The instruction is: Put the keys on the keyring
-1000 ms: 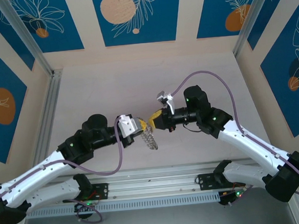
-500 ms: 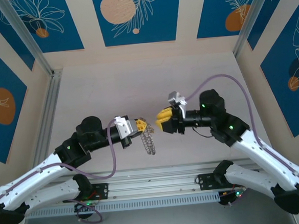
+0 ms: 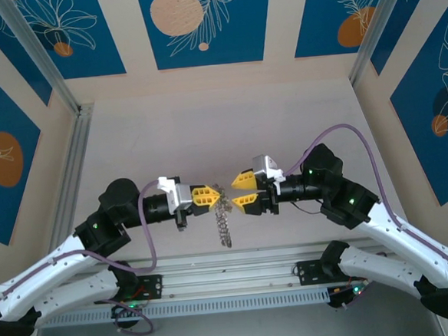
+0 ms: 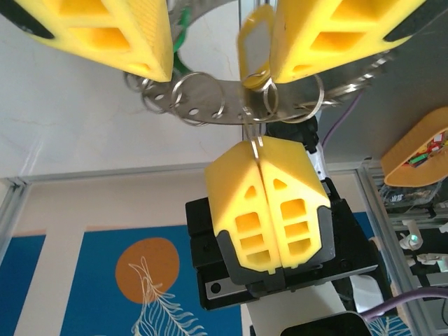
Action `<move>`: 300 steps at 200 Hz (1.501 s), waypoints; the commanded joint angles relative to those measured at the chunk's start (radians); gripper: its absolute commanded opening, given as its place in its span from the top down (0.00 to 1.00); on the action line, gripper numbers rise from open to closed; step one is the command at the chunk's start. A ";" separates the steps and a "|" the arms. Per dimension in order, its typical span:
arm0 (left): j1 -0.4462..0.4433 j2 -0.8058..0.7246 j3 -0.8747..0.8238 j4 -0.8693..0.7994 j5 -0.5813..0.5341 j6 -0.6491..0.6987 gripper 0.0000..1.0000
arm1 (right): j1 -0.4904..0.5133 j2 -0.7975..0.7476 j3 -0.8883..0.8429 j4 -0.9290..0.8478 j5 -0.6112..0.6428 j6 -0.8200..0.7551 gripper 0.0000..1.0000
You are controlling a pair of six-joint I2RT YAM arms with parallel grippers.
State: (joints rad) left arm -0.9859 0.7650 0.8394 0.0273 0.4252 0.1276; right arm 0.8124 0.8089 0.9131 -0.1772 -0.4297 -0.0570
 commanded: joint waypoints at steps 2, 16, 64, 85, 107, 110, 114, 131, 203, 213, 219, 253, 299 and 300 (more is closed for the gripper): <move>-0.008 -0.012 0.006 0.087 0.067 -0.052 1.00 | 0.007 0.006 0.010 0.058 -0.072 -0.035 0.59; -0.009 -0.010 0.004 0.097 0.076 -0.056 1.00 | 0.009 0.013 0.012 0.069 -0.103 -0.034 0.60; -0.009 0.000 -0.020 0.167 0.093 -0.063 1.00 | 0.025 0.045 0.018 0.114 -0.138 -0.035 0.73; -0.009 0.008 -0.025 0.182 0.097 -0.063 1.00 | 0.030 0.059 0.017 0.122 -0.165 -0.035 0.77; -0.009 0.013 -0.036 0.212 0.101 -0.065 1.00 | 0.037 0.068 0.019 0.111 -0.165 -0.043 0.82; -0.008 0.014 -0.037 0.215 0.101 -0.066 1.00 | 0.037 0.069 0.020 0.109 -0.163 -0.044 0.84; -0.009 0.014 -0.039 0.220 0.100 -0.066 1.00 | 0.036 0.070 0.019 0.107 -0.162 -0.046 0.86; -0.008 0.012 -0.050 0.243 0.092 -0.067 1.00 | 0.037 0.067 0.017 0.104 -0.148 -0.053 0.94; -0.009 0.036 -0.027 0.167 -0.041 -0.033 0.99 | 0.036 0.077 0.123 -0.102 0.065 -0.175 1.00; -0.010 0.048 0.024 0.041 -0.077 0.003 0.84 | 0.040 0.098 0.177 -0.191 0.140 -0.222 1.00; -0.010 0.053 0.050 -0.034 -0.105 0.025 0.75 | 0.041 0.110 0.205 -0.230 0.191 -0.246 1.00; -0.013 0.057 0.162 -0.340 -0.282 0.150 0.54 | 0.052 0.165 0.286 -0.348 0.358 -0.329 1.00; -0.016 0.110 0.285 -0.528 -0.297 0.231 0.59 | 0.164 0.249 0.405 -0.529 0.411 -0.446 1.00; -0.016 0.112 0.288 -0.530 -0.294 0.231 0.59 | 0.166 0.251 0.408 -0.534 0.412 -0.446 1.00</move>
State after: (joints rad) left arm -0.9890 0.8459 1.0531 -0.3355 0.1623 0.2829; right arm 0.9253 1.0252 1.2293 -0.5797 -0.0822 -0.4129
